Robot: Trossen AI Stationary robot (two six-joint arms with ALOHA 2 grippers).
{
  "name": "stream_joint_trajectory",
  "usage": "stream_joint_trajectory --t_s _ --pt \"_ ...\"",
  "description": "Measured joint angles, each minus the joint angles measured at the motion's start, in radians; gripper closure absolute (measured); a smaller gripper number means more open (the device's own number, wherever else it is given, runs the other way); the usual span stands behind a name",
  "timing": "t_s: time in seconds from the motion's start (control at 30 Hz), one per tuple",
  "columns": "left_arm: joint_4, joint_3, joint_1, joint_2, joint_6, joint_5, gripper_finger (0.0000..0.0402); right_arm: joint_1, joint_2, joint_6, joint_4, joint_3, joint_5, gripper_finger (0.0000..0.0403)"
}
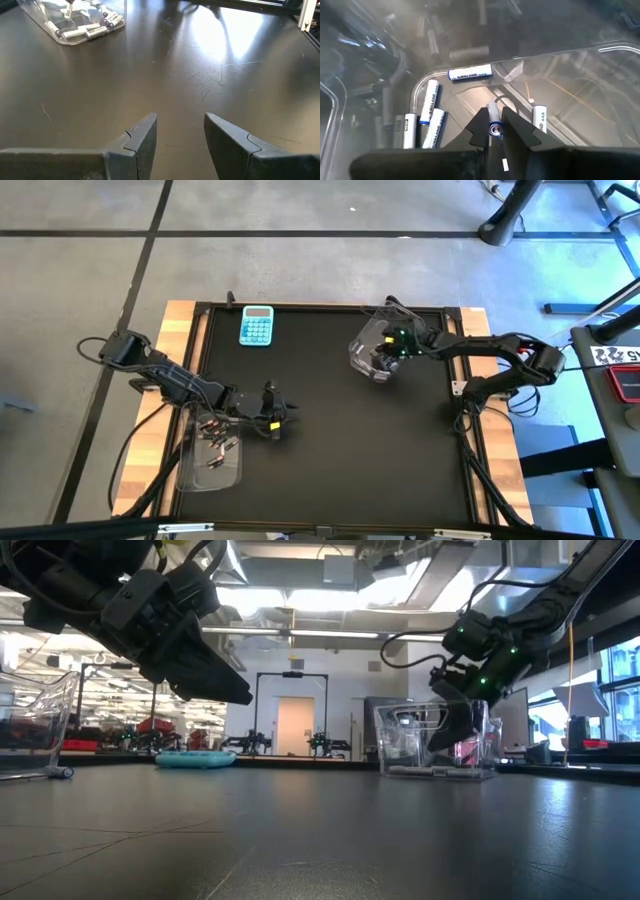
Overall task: Sort batteries
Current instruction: Put the white battery into the top transparent bin
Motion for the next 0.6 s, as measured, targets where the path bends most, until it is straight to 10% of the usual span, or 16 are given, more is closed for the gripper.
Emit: stream_joint_trajectory --t_s 0.43,0.6 --pt "-0.035 0.013 -0.001 -0.014 0.012 -0.073 0.0247 0.0 -0.037 -0.009 -0.198 0.126 0.04 0.0261" --pt "-0.358 0.137 -0.002 -0.097 0.042 -0.165 0.0262 0.027 -0.107 -0.028 -0.398 0.277 0.12 0.0263"
